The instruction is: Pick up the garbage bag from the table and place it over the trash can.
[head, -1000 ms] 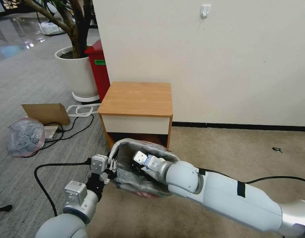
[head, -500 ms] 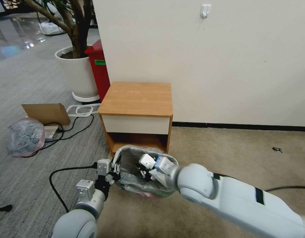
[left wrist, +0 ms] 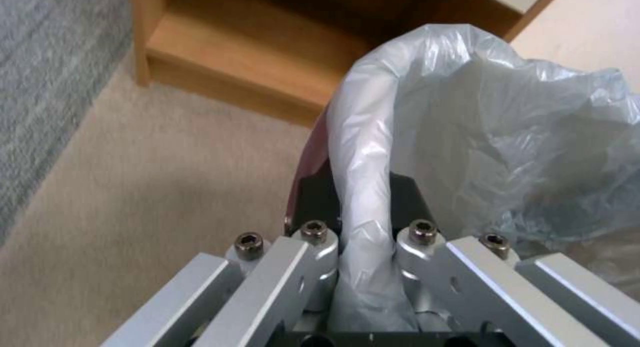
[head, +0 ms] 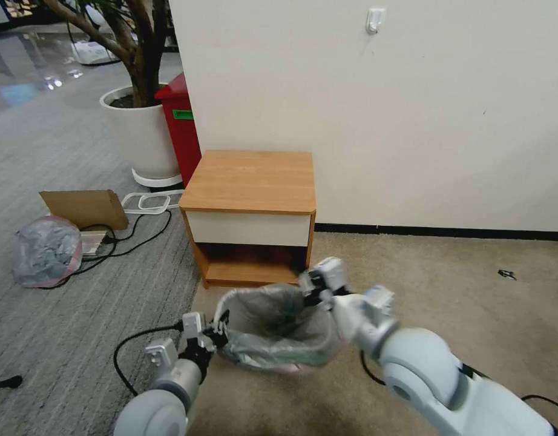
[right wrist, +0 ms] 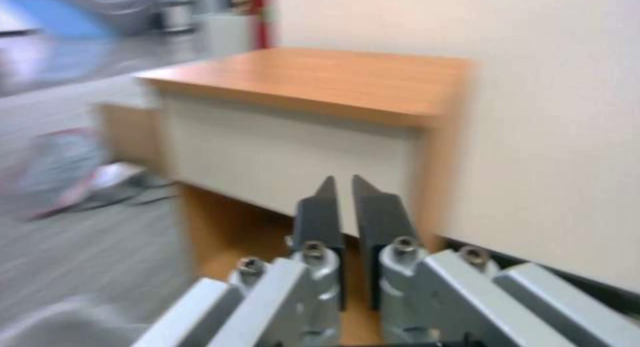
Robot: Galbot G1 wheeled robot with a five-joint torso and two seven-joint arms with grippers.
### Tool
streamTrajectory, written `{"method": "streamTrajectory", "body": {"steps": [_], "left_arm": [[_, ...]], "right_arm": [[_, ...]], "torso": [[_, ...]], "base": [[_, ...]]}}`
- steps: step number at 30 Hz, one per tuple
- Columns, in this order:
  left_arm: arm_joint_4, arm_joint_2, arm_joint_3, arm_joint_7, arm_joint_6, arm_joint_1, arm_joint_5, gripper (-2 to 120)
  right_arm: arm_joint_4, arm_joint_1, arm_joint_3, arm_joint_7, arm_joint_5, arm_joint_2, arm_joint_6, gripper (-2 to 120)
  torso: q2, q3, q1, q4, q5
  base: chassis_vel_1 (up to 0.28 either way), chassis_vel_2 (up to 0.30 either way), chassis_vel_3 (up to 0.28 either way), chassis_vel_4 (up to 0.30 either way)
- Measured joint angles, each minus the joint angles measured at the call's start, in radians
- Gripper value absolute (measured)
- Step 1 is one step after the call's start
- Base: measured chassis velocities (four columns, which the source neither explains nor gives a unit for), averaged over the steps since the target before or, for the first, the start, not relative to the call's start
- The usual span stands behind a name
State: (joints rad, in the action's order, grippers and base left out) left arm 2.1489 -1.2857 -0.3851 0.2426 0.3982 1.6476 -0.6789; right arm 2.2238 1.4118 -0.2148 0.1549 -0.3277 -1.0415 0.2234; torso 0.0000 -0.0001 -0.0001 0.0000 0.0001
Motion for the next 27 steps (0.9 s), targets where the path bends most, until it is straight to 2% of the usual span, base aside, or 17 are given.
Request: {"method": "streamTrajectory", "body": {"steps": [1,2,3,5,6,8,11,14,15,18,19,20,21,22,24,25,27], "left_arm": [[0.004,-0.003,0.002,0.0,0.0,0.007,0.003,6],[0.012,-0.006,0.004,0.0,0.0,0.019,0.008,6],[0.012,-0.006,0.004,0.0,0.0,0.019,0.008,6],[0.019,-0.011,0.011,-0.001,-0.001,0.042,0.014,6],[0.019,-0.011,0.011,-0.001,-0.001,0.042,0.014,6],[0.022,-0.017,0.028,-0.002,-0.011,0.06,0.037,6],[0.023,-0.024,0.044,-0.003,-0.024,0.072,0.071,6],[0.018,-0.031,0.068,-0.006,-0.03,0.08,0.101,6],[0.018,-0.031,0.068,-0.006,-0.03,0.08,0.101,6],[-0.013,-0.039,0.089,-0.009,-0.034,0.077,0.153,6],[-0.013,-0.039,0.089,-0.009,-0.034,0.077,0.153,6],[-0.019,-0.041,0.092,-0.009,-0.034,0.076,0.167,6],[-0.023,-0.043,0.094,-0.009,-0.034,0.075,0.179,10],[-0.023,-0.043,0.094,-0.009,-0.034,0.075,0.179,10],[-0.031,-0.048,0.095,-0.008,-0.034,0.074,0.205,19],[-0.031,-0.048,0.095,-0.008,-0.034,0.074,0.205,19],[-0.031,-0.052,0.094,-0.007,-0.036,0.077,0.22,30]], "right_arm": [[0.0,0.035,-0.028,-0.001,0.025,-0.024,-0.019,14],[-0.002,0.106,-0.084,-0.003,0.084,-0.084,-0.059,19],[-0.002,0.106,-0.084,-0.003,0.084,-0.084,-0.059,19],[-0.002,0.206,-0.149,-0.015,0.138,-0.164,-0.109,30],[-0.002,0.206,-0.149,-0.015,0.138,-0.164,-0.109,30],[-0.001,0.256,-0.18,-0.02,0.149,-0.197,-0.141,41],[-0.007,0.277,-0.193,-0.02,0.148,-0.2,-0.16,49],[-0.014,0.288,-0.195,0.003,0.139,-0.199,-0.175,63],[-0.014,0.288,-0.195,0.003,0.139,-0.199,-0.175,63],[-0.019,0.295,-0.205,0.014,0.125,-0.202,-0.18,78],[-0.019,0.295,-0.205,0.014,0.125,-0.202,-0.18,78],[-0.02,0.297,-0.213,0.014,0.118,-0.201,-0.18,82],[-0.021,0.298,-0.22,0.014,0.113,-0.2,-0.18,88],[-0.021,0.298,-0.22,0.014,0.113,-0.2,-0.18,88],[-0.025,0.298,-0.235,0.014,0.106,-0.197,-0.181,97],[-0.025,0.298,-0.235,0.014,0.106,-0.197,-0.181,97],[-0.028,0.298,-0.246,0.014,0.099,-0.197,-0.182,100]], "torso": [[0.0,0.0,0.0,-0.0004,0.0],[0.0,0.0,0.0,-0.0004,0.0001],[0.0,0.0,0.0,-0.0004,0.0001],[0.0,0.0,0.0,-0.0002,-0.0001],[0.0,0.0,0.0,-0.0002,-0.0001],[0.0,0.0,0.0,-0.0001,-0.0002],[0.0,0.0,0.0,0.0001,-0.0002],[0.0,0.0,0.0,0.0001,-0.0001],[0.0,0.0,0.0,0.0001,-0.0001],[0.0,0.0,0.0,0.0001,-0.0001],[0.0,0.0,0.0,0.0001,-0.0001],[0.0,0.0,0.0,0.0001,-0.0001],[0.0,0.0,0.0,0.0001,-0.0001],[0.0,0.0,0.0,0.0001,-0.0001],[0.0,0.0,0.0,0.0001,-0.0001],[0.0,0.0,0.0,0.0001,-0.0001],[0.0,0.0,0.0,0.0001,-0.0001]], "base": [[0.0,0.0,0.0,0.0],[0.0,0.0,0.0,0.0],[0.0,0.0,0.0,0.0],[0.0,0.0,0.0,0.0],[0.0,0.0,0.0,0.0],[0.0,0.0,0.0,0.0],[0.0,0.0,0.0,0.0],[0.0,0.0,0.0,0.0],[0.0,0.0,0.0,0.0],[0.0,0.0,0.0,0.0],[0.0,0.0,0.0,0.0],[0.0,0.0,0.0,0.0],[0.0,0.0,0.0,0.0],[0.0,0.0,0.0,0.0],[0.0,0.0,0.0,0.0],[0.0,0.0,0.0,0.0],[0.0,0.0,0.0,0.0]]}}
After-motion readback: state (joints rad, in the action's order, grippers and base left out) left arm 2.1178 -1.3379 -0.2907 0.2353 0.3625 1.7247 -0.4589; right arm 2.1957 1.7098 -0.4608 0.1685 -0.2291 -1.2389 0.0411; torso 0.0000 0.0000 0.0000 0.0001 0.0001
